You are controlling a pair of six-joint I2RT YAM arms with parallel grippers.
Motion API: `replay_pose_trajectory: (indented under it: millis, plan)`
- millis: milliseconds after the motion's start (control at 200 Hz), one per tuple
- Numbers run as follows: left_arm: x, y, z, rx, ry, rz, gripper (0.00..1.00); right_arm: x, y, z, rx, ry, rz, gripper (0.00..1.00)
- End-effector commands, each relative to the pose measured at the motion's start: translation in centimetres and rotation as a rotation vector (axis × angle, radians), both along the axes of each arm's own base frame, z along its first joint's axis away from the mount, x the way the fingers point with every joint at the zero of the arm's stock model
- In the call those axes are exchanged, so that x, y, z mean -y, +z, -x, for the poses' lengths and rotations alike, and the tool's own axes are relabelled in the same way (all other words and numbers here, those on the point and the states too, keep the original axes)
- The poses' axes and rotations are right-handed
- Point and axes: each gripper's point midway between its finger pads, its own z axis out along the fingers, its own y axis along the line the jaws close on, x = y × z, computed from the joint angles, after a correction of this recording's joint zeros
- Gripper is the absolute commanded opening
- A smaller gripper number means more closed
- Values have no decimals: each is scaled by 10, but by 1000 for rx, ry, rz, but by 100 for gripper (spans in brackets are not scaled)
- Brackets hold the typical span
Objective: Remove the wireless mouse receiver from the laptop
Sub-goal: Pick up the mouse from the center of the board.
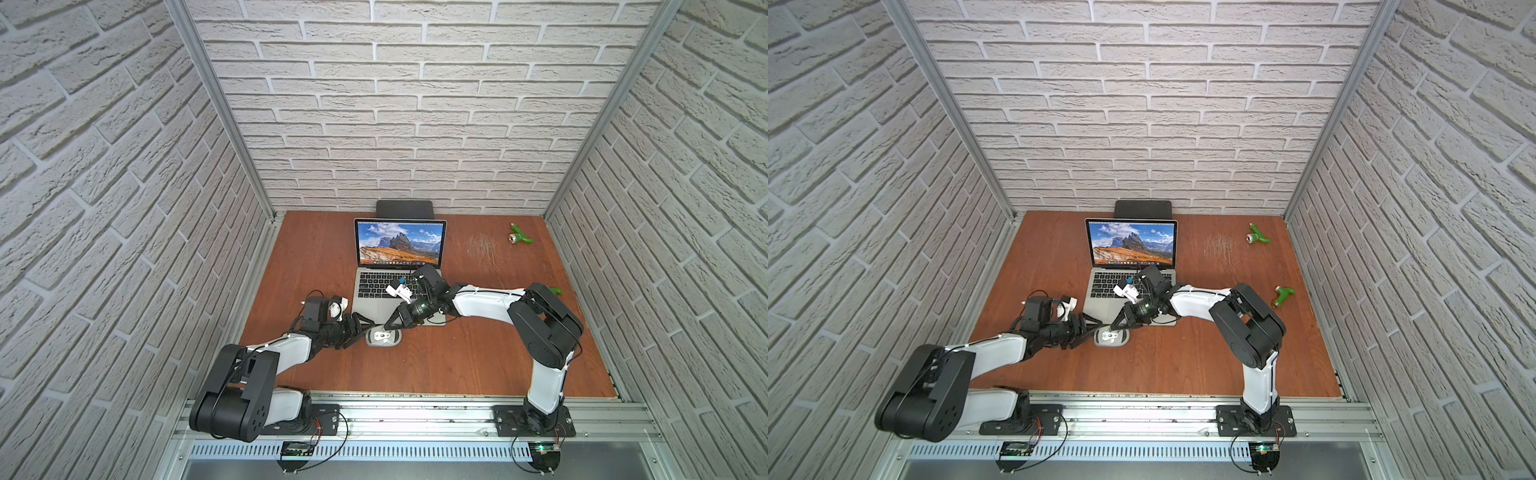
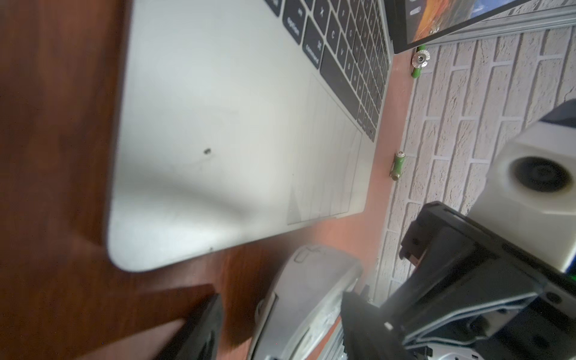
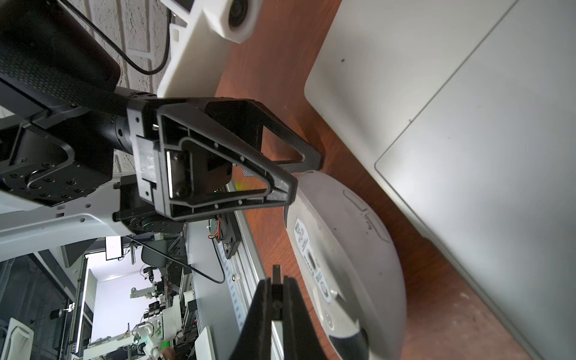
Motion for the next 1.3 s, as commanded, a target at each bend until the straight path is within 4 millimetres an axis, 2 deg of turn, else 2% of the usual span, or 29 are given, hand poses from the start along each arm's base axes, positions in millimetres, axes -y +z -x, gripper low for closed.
replay_pose_trajectory:
  millis: [0,170,625,795,1105,1295]
  plan:
    - [-1,-3,6,15,2,-5,63,-3,-2,-4,13,-15,-11,3]
    - [4,-1,14,8,-27,4,62,0,-5,-7,10,-37,-8,3]
    - [6,-2,23,19,-30,5,62,4,-20,1,-28,-17,16,3]
    - [13,4,22,53,-48,9,61,6,-26,1,-31,-23,25,3]
    - [24,-6,17,56,-72,15,58,8,-29,-1,-29,-41,37,3]
    - [30,-10,14,55,-92,10,52,8,-29,-2,-27,-36,33,3]
